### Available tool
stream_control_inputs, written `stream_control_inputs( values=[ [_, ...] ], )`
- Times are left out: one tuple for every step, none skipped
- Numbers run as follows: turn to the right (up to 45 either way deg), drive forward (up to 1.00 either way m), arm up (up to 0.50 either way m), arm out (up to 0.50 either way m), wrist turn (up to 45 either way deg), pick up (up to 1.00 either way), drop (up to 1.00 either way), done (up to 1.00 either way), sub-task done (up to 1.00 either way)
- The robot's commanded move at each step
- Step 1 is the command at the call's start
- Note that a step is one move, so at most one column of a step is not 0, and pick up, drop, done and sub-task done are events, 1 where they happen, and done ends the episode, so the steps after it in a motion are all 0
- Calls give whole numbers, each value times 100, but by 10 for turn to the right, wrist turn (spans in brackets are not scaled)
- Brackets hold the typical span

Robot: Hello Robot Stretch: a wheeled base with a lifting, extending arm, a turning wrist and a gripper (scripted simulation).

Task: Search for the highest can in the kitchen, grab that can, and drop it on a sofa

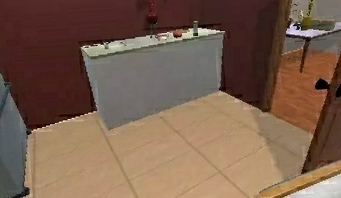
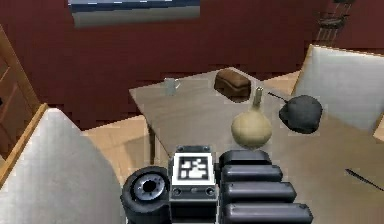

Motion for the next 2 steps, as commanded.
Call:
stream_control_inputs(
  values=[
    [450, 0, 0, 0, 0, 0, 0, 0, 0],
    [-450, 0, 0, 0, 0, 0, 0, 0, 0]
  ],
)
